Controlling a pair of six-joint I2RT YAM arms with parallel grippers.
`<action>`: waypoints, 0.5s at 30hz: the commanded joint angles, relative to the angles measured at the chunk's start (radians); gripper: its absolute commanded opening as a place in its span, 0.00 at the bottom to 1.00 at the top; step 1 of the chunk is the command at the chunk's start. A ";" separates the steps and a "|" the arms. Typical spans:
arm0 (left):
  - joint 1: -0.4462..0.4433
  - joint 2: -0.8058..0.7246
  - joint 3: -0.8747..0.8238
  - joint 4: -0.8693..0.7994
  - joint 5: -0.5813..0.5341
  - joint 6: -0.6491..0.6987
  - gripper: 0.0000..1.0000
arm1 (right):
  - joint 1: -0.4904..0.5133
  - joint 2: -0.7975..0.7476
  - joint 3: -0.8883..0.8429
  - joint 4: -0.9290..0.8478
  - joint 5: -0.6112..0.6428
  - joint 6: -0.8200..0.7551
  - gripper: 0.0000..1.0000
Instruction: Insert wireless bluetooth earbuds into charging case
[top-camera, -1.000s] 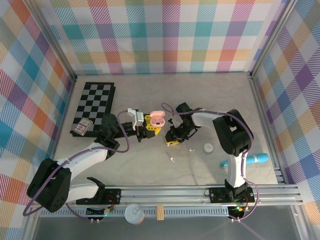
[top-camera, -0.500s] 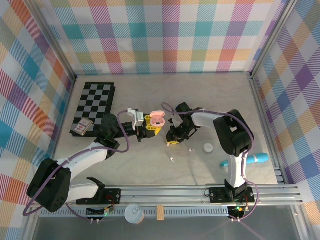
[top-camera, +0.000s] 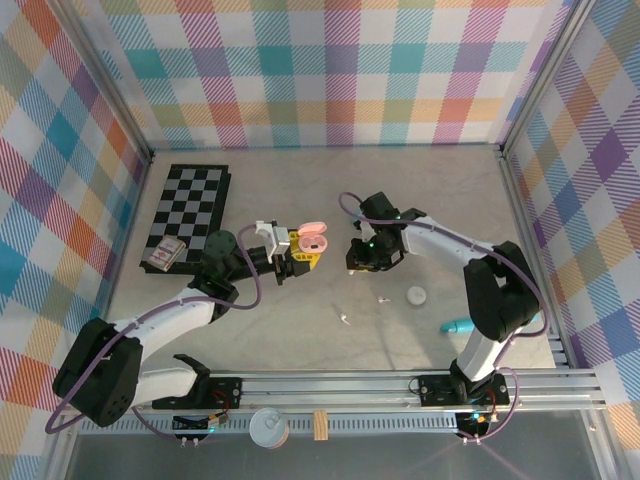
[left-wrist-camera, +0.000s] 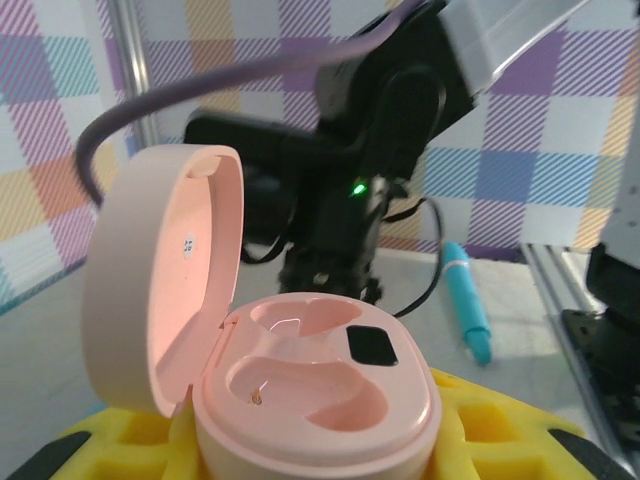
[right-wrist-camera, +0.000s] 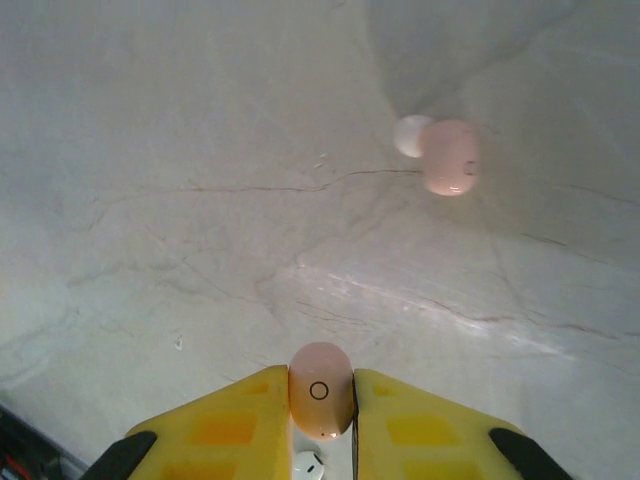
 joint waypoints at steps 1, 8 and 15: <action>0.008 0.013 -0.028 0.035 -0.105 0.073 0.27 | 0.003 -0.024 -0.026 -0.038 0.087 0.091 0.19; 0.008 0.065 -0.052 0.110 -0.217 0.080 0.27 | 0.004 -0.054 -0.061 -0.048 0.220 0.175 0.19; 0.007 0.094 -0.044 0.123 -0.211 0.086 0.27 | 0.003 -0.078 -0.085 -0.040 0.261 0.241 0.19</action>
